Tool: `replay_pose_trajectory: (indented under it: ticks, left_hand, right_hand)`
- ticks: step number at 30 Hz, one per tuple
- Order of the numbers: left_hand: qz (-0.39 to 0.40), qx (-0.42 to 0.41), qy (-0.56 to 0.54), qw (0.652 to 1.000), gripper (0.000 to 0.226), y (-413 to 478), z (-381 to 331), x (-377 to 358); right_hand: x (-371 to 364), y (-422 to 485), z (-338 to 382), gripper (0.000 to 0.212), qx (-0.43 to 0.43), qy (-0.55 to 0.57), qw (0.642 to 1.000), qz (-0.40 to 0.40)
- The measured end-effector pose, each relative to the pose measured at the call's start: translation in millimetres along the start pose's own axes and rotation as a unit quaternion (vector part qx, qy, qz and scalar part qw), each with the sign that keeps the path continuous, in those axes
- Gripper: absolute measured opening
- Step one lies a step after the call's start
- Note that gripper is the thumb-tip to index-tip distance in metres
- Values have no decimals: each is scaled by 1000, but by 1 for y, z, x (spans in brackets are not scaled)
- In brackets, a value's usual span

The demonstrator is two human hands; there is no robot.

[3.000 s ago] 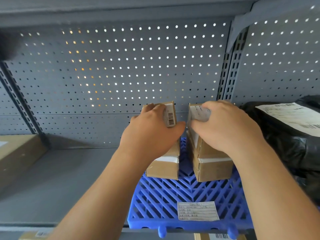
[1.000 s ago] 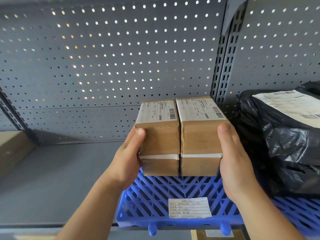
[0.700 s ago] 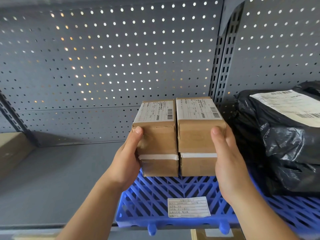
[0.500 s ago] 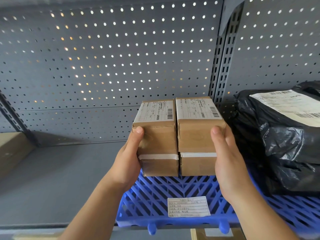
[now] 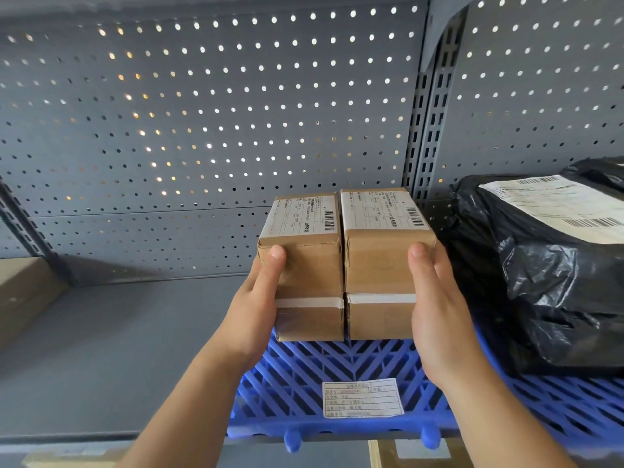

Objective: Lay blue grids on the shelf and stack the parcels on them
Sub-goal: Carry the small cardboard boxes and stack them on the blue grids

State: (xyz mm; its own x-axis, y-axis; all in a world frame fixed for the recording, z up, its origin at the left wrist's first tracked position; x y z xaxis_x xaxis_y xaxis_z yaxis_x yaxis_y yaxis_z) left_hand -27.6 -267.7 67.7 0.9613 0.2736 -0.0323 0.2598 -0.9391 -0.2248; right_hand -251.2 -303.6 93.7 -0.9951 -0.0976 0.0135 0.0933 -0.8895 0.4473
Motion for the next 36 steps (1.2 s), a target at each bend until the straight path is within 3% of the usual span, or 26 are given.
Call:
replay_pose_trajectory:
  ticks: [11,17,21,23,27,32,36]
  left_hand:
    - [-82,-12,72,994,76,-14,-13,-4]
    - [-99,7,83,992,50,-25,-9,-7]
    - [-122,-12,101,987,21,-37,-7,-7]
    - [-132,-20,97,986,25,-43,-3,-5]
    - [-153,-33,80,984,56,-56,5,-4]
    - [-198,-25,72,977,53,-80,12,-7]
    - [-226,-24,61,972,70,-108,21,-5]
  right_hand:
    - [4,0,-1,58,-5,-11,1000,7]
    - [3,-4,0,68,-4,-5,1000,24]
    - [8,-12,-1,74,-1,-9,1000,25]
    - [10,-18,1,76,0,-20,999,33]
    - [14,-34,5,74,15,-50,997,54]
    - [19,-52,7,71,29,-75,993,85]
    - [22,-67,12,67,29,-65,991,111]
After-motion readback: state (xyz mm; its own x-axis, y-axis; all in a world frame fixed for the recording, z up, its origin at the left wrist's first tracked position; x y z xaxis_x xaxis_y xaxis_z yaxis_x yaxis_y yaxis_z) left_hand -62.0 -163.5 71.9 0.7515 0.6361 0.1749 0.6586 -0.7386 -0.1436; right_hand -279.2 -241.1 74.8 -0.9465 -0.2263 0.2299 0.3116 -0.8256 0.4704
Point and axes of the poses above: each hand's wrist, its own y-axis towards the middle knuckle, its own x-axis out of the back of the hand, z = x × y, the point moved 8 cm from there along y, towards the middle knuckle, and after that the axes turned 12 degrees about x, right-handed, at the moved point
